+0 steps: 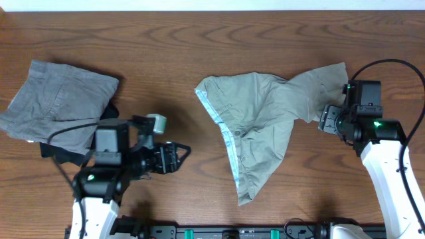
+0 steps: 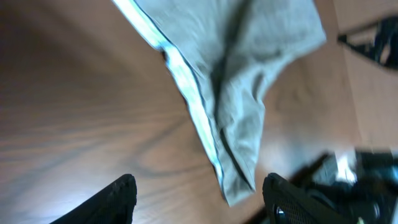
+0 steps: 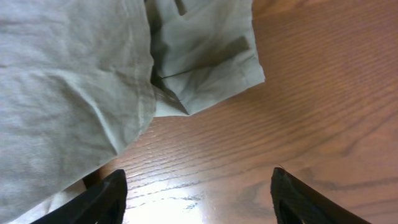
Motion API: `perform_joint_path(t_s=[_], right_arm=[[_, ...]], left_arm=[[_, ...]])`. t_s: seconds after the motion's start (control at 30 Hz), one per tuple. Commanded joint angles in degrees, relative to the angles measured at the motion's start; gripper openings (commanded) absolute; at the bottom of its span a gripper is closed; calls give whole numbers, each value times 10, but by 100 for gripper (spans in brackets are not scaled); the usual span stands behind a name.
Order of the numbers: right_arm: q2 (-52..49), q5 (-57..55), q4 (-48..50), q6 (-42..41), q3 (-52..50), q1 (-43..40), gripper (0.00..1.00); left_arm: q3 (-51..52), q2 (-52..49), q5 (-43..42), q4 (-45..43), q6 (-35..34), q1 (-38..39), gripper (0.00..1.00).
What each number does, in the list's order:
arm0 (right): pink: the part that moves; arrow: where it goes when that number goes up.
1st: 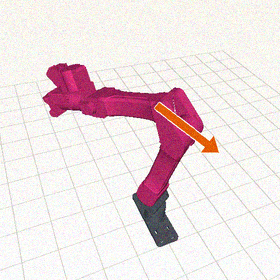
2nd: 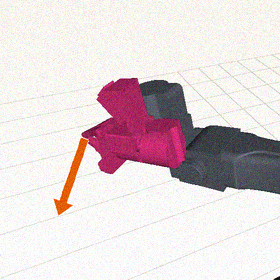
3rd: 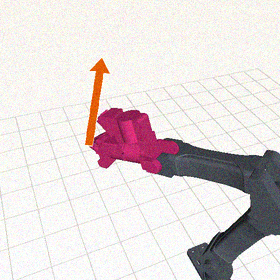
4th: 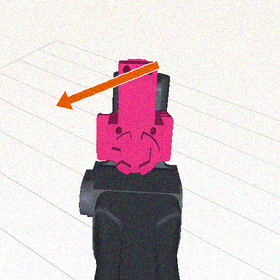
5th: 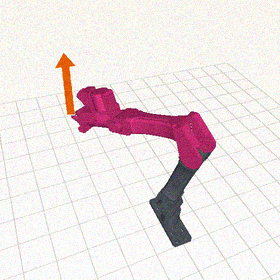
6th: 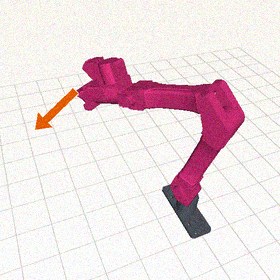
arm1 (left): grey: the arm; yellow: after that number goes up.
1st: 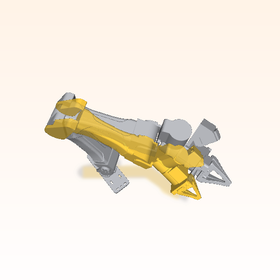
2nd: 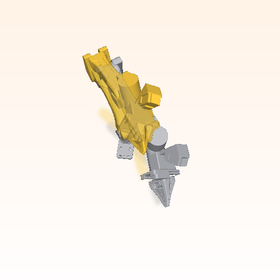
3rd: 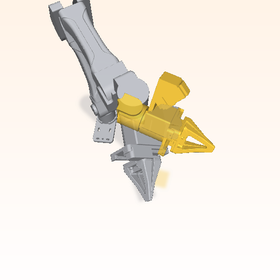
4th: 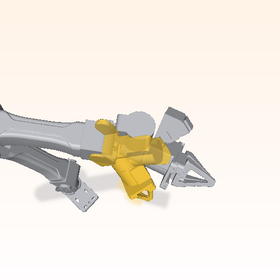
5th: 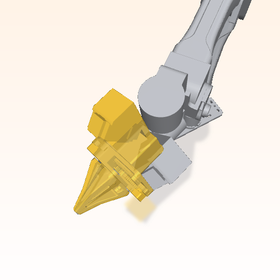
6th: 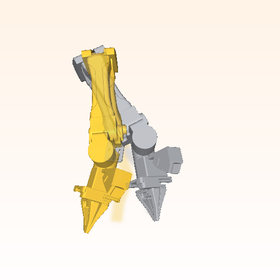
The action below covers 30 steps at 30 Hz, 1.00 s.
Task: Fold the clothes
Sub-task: 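Drag the khaki shorts with the right gripper toward table center, then grasp the shorts' waistband edge with the left gripper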
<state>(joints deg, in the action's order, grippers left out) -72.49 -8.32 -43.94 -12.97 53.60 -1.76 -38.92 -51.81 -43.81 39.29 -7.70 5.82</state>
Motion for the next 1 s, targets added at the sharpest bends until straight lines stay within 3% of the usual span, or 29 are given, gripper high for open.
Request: perform_joint_path(t_s=[0.0,0.27,0.5,0.97], right_arm=[[1,-13,-3,4,2,-5,74],[-22,-13,5,30,-16,-5,81],[-96,-13,18,27,-24,-5,83],[-115,-13,30,28,-24,-5,85]], left_arm=[[2,-36,-18,-18,4,59,67],[2,-142,42,-113,-41,221,68],[2,-226,45,-208,-84,311,69],[2,-353,75,-326,-130,387,69]])
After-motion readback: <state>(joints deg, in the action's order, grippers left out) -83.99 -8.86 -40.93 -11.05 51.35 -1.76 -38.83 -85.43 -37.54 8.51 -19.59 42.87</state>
